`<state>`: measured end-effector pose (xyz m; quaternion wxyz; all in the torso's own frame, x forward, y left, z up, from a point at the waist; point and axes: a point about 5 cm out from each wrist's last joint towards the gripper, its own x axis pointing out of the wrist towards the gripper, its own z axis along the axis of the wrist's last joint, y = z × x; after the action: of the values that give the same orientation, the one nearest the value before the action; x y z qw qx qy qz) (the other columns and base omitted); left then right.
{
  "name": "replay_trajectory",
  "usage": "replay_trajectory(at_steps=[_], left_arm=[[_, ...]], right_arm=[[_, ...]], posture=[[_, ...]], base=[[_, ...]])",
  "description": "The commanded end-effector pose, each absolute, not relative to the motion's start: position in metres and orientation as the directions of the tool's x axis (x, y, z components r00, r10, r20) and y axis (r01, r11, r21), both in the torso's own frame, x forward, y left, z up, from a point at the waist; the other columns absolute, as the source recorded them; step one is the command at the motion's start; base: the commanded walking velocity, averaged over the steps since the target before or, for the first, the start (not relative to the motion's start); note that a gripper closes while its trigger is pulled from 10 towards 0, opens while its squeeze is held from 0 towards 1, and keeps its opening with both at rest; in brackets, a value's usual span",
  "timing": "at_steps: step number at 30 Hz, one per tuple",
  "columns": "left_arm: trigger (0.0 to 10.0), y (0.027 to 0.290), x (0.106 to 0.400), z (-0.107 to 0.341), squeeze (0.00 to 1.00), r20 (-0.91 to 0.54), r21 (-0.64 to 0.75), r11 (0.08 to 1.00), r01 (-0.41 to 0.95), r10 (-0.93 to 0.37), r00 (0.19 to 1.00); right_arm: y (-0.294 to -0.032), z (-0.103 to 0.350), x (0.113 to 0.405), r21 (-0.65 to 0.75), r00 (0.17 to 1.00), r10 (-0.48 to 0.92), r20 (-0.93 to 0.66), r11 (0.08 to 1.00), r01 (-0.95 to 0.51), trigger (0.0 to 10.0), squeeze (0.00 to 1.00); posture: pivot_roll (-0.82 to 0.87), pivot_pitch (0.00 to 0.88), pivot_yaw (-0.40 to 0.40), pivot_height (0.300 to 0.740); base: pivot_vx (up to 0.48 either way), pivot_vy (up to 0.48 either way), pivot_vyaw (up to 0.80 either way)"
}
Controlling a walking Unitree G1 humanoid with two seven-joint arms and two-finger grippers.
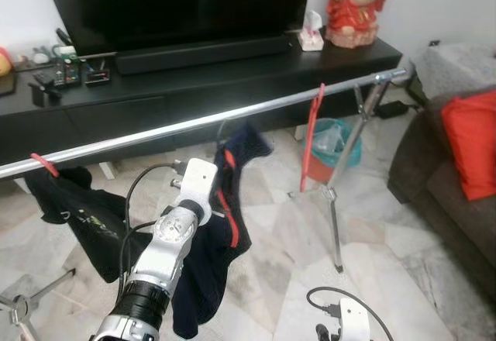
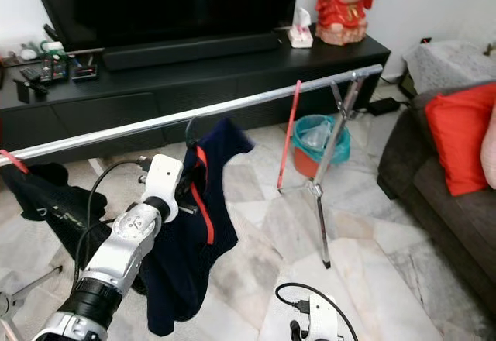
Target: Hang hanger
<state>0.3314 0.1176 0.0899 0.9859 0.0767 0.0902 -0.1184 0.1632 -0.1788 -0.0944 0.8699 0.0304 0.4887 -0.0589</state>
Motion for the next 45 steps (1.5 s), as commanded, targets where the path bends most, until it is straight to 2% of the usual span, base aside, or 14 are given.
replay_trajectory(at_steps=[1,8,16,24,28,35,38,45], left_arm=[[10.0,0.123,0.343,0.104,0.00,-0.135,0.148,0.969,0.196,-0.177,0.975],[10.0,0.127,0.361,0.119,0.00,-0.087,0.106,0.978,0.181,-0.172,0.981],[10.0,0.136,0.373,0.139,0.00,-0.011,0.092,0.982,0.164,-0.164,0.986],[10.0,0.139,0.390,0.157,0.00,-0.021,0.071,0.980,0.184,-0.183,0.983],[10.0,0.141,0.395,0.156,0.00,-0.079,0.071,0.982,0.176,-0.170,0.982],[10.0,0.153,0.399,0.157,0.00,-0.101,0.087,0.991,0.100,-0.091,0.991],[10.0,0.159,0.400,0.159,0.00,-0.094,0.067,0.996,0.057,-0.050,0.994],[10.0,0.165,0.401,0.161,0.00,-0.077,0.101,0.994,0.027,-0.019,0.997]], right_arm=[[-0.179,-0.094,0.164,-0.009,0.519,-0.074,-0.851,0.992,0.126,10.0,0.00],[-0.173,-0.093,0.166,-0.002,0.535,-0.058,-0.843,0.994,0.106,10.0,0.00],[-0.159,-0.095,0.164,0.018,0.541,-0.052,-0.839,0.992,0.123,10.0,0.00],[-0.153,-0.095,0.164,0.041,0.550,-0.058,-0.833,0.985,0.166,10.0,0.00],[-0.150,-0.095,0.164,0.047,0.552,-0.059,-0.832,0.983,0.175,10.0,0.00],[-0.151,-0.095,0.164,0.046,0.556,-0.051,-0.829,0.986,0.158,10.0,0.00],[-0.158,-0.094,0.165,0.030,0.556,-0.056,-0.829,0.989,0.144,10.0,0.00],[-0.170,-0.092,0.167,-0.041,0.574,-0.074,-0.815,0.997,0.070,10.0,0.00]], posture=[[0.01,0.069,-0.020,0.740],[0.00,0.064,0.012,0.740],[0.01,0.063,0.090,0.740],[0.01,0.065,0.140,0.740],[0.01,0.068,0.154,0.740],[-0.01,0.071,0.134,0.740],[-0.03,0.072,0.087,0.740],[-0.04,0.078,0.033,0.740]], base=[[0.000,0.000,0.00],[0.000,0.000,0.00],[0.000,0.000,0.00],[0.000,0.000,0.00],[0.000,0.000,0.00],[0.000,0.000,0.00],[0.000,0.000,0.00],[0.000,0.000,0.00]])
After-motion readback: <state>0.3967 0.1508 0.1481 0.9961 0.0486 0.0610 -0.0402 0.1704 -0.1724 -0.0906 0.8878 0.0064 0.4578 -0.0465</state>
